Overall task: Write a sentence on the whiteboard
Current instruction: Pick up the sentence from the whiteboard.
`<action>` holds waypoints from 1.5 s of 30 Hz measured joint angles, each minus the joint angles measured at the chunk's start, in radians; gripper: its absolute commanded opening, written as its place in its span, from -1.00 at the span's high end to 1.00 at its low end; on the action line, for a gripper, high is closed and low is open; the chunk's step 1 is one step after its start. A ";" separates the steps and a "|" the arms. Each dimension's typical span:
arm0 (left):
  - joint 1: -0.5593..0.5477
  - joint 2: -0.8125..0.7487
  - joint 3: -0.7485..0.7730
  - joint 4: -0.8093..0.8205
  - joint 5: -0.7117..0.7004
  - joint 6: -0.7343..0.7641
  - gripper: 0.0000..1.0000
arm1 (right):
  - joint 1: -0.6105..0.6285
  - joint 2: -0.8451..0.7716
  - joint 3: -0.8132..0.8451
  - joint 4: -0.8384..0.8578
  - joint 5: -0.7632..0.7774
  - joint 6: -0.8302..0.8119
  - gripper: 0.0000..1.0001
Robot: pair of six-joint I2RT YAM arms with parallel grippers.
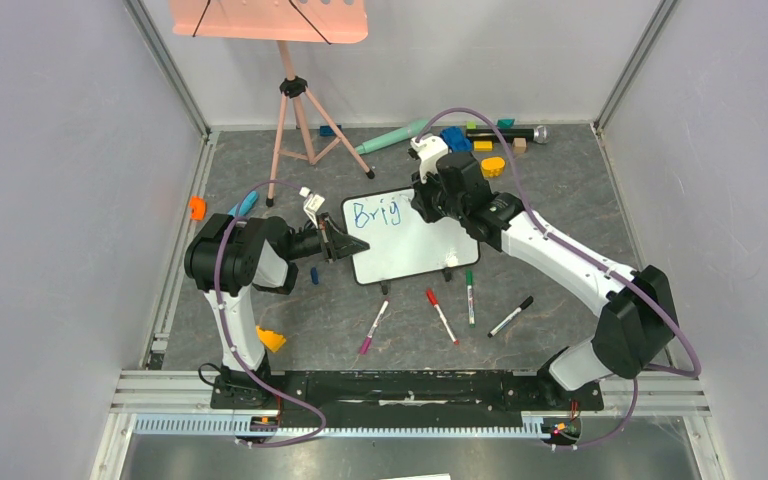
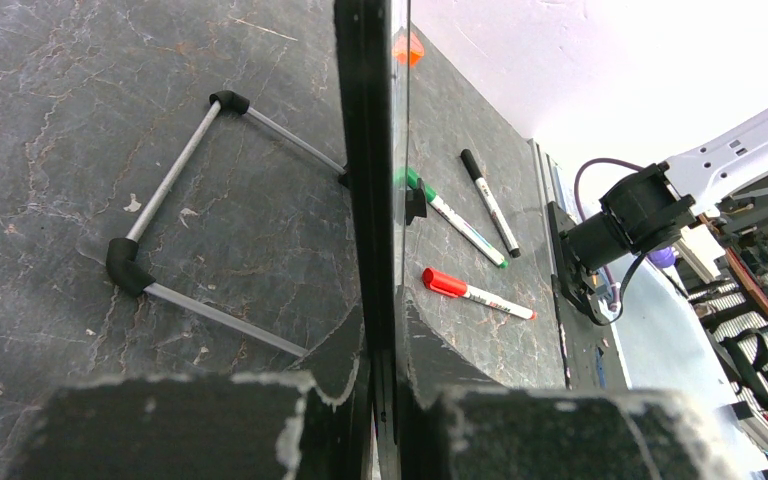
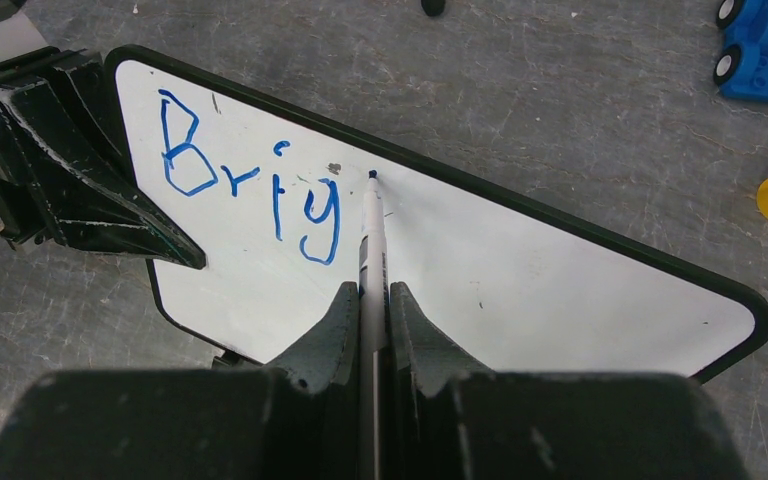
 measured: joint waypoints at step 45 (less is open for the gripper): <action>0.000 0.000 0.000 0.000 -0.001 0.000 0.96 | -0.001 -0.034 -0.080 0.006 -0.023 0.023 1.00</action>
